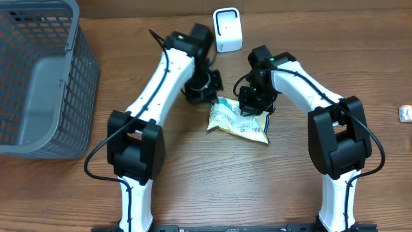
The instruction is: Scan the item barcode
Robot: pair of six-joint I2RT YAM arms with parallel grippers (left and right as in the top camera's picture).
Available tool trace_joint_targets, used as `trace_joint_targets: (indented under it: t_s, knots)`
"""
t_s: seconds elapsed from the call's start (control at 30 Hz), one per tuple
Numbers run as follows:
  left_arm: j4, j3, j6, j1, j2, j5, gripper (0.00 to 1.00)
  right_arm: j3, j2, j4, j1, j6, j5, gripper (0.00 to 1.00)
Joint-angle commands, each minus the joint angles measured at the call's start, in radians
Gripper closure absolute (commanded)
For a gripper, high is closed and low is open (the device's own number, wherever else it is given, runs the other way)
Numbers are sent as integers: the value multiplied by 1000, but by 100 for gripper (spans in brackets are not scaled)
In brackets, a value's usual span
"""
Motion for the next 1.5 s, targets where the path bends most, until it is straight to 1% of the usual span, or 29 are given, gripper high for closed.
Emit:
trace_joint_targets:
  t_s: [0.0, 0.2, 0.27, 0.37, 0.47, 0.53, 0.63, 0.73, 0.8, 0.87, 0.93, 0.97, 1.0, 1.13, 1.17, 1.2, 1.23, 1.3, 1.37, 1.43, 1.47]
  knots:
    - [55, -66, -34, -10, 8, 30, 95, 77, -12, -32, -11, -33, 18, 91]
    - [227, -210, -30, -23, 8, 22, 96, 95, -12, -77, -16, -41, 18, 92]
    - [259, -256, -32, -23, 8, -47, 96, 95, -12, -110, -25, -41, 18, 92]
    - [252, -303, -34, -14, 8, -214, 96, 94, -12, -171, -43, -54, 18, 92]
    - [227, -315, -35, -4, 8, -312, 96, 76, -12, -192, -43, -95, 18, 92]
    - [209, -308, -35, 5, 3, -333, 96, 47, -12, -184, -32, -97, 18, 91]
    - [165, -265, -35, 26, -2, -322, 96, 0, -12, -132, -6, -89, 8, 91]
    - [83, -182, -35, 43, -3, -305, 96, -47, -11, -58, 24, -86, -36, 91]
    - [19, -119, -34, 51, -3, -280, 96, -75, -11, -18, 40, -58, -3, 91]
    - [-40, -68, -26, 55, -3, -244, 96, -100, -11, 13, 49, -4, 75, 91]
    - [-82, -42, 12, 53, -3, -172, 96, -106, -11, 16, 48, 41, 144, 93]
    - [-106, -43, 60, 40, -3, -71, 96, -102, -12, 15, 45, 42, 158, 94]
    - [-111, -51, 81, 29, -3, -33, 96, -93, -12, 9, 38, 43, 156, 95]
    - [-82, -104, 82, -20, -2, -28, 96, -41, -12, -48, 18, 41, 155, 96]
    - [-65, -124, 77, -33, -2, -32, 96, -19, -12, -79, 13, 39, 151, 96]
    - [-34, -163, 62, -49, -2, -51, 96, 32, -12, -156, 3, 34, 150, 96]
    - [-23, -180, 44, -53, -2, -69, 96, 57, -12, -195, 3, 25, 143, 96]
    - [-2, -220, 21, -56, -1, -89, 96, 88, -12, -256, 3, -42, 95, 96]
    - [19, -261, 8, -56, -1, -90, 96, 90, -12, -301, 11, -122, 37, 94]
    - [51, -302, 2, -55, -1, -90, 96, 72, -12, -327, 26, -151, 32, 92]
    - [67, -321, 2, -53, -1, -92, 96, 55, -12, -322, 34, -149, 42, 89]
